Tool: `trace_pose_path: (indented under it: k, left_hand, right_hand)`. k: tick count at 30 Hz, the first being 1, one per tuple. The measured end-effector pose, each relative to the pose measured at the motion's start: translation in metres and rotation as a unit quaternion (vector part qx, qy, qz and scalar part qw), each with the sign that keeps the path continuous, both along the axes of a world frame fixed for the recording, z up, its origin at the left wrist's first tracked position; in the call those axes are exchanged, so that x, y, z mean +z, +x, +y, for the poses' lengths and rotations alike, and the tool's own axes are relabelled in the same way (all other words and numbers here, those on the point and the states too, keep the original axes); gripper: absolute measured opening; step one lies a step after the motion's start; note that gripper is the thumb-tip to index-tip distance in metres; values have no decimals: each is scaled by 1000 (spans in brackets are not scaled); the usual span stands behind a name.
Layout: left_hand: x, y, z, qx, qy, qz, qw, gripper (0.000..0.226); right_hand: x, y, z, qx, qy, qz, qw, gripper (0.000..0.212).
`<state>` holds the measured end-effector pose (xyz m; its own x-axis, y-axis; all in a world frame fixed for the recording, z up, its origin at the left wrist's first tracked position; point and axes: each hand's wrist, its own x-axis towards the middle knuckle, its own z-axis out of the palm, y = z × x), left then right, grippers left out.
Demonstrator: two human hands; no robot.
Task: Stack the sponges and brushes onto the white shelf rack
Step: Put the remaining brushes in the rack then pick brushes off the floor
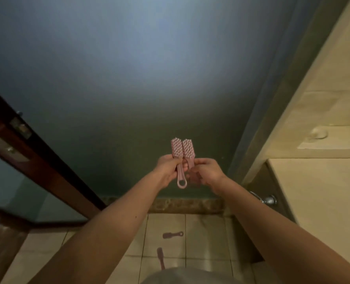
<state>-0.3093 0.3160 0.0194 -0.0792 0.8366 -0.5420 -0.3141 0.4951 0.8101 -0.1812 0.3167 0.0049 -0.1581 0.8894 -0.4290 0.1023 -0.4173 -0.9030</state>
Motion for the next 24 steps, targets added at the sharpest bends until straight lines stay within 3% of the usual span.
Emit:
trace_pose_path:
  k: [12,24]
  left_hand:
    - [11,101,19,-233,28,11,972,17]
    - [-6,204,-74,-513,21,4,858,19]
  right_hand:
    - [15,99,-39,-245,24,27,969,26]
    - [14,142,-191,-542,24,-12,840,19]
